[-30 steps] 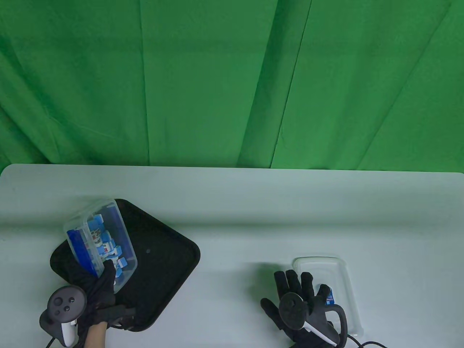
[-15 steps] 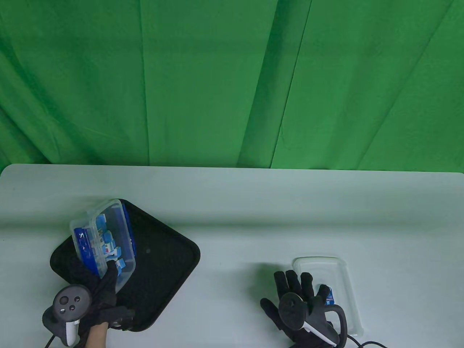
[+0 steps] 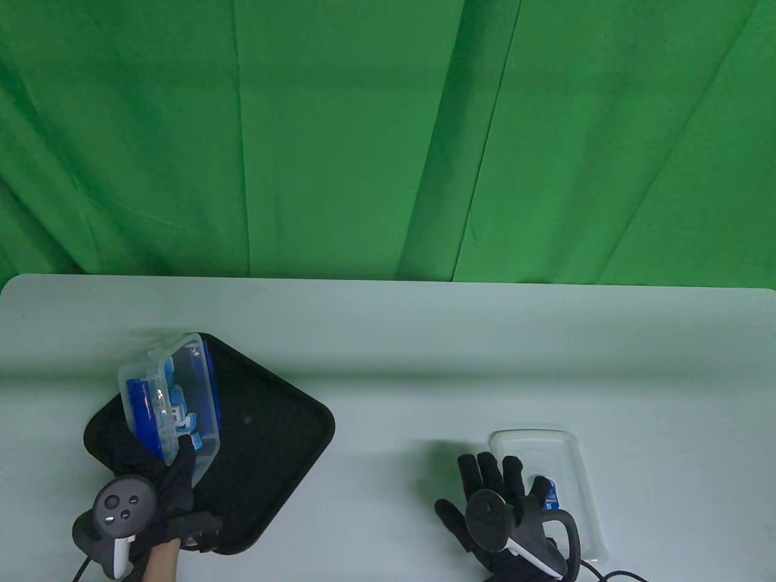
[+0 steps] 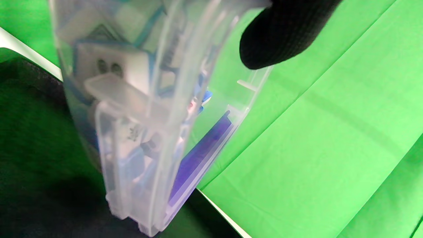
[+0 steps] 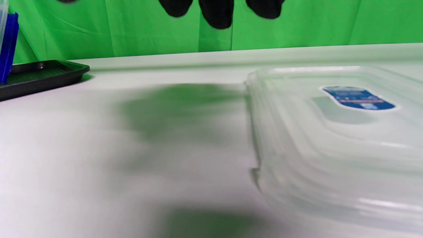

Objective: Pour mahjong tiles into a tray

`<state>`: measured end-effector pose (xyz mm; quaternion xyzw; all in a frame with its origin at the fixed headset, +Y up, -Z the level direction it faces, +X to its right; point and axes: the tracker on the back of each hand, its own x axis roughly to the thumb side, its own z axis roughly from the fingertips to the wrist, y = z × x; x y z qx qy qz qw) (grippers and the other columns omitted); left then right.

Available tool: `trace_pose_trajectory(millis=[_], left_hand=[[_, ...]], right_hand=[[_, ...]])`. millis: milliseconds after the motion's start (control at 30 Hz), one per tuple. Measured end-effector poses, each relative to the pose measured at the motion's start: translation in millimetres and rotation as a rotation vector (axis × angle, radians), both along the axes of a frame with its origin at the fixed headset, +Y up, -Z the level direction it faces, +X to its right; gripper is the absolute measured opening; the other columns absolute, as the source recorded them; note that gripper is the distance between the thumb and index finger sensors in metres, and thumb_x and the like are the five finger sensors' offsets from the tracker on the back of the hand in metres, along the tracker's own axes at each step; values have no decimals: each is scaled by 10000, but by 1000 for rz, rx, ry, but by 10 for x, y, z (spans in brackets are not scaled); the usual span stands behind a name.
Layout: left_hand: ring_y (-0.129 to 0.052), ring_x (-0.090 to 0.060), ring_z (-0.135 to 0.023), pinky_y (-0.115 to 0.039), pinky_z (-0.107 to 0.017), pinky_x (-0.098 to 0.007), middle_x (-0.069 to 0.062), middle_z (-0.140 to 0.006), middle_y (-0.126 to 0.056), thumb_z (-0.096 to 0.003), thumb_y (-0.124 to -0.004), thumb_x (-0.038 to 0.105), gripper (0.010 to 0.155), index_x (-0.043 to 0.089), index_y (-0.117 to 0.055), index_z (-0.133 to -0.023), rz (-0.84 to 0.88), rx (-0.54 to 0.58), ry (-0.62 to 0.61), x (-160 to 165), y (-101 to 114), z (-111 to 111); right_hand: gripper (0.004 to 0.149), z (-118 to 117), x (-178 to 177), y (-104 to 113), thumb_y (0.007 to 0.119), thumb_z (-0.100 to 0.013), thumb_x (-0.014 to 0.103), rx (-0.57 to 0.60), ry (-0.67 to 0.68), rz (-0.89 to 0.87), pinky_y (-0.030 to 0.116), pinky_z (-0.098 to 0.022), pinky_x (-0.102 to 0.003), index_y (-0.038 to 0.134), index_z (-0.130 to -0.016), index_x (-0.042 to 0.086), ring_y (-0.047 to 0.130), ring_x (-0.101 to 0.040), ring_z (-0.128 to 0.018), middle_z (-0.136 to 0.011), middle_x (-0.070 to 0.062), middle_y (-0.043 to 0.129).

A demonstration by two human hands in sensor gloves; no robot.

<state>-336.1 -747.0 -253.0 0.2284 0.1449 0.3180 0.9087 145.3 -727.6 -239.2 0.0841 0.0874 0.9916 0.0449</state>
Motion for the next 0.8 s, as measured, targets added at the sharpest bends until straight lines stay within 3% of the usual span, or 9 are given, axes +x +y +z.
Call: trace_pose_trajectory(millis=[800], left_hand=[[-698, -589, -873, -651, -583, -694, -396, -1062, -486, -572, -805, 394, 962, -113, -175, -1093, -66, -3, 19, 13, 40, 11]], right_hand=[[836, 0, 0, -4, 454, -630, 706, 3, -2, -1, 258, -693, -834, 294, -1247, 166, 300, -578, -1133, -1296, -214, 343]])
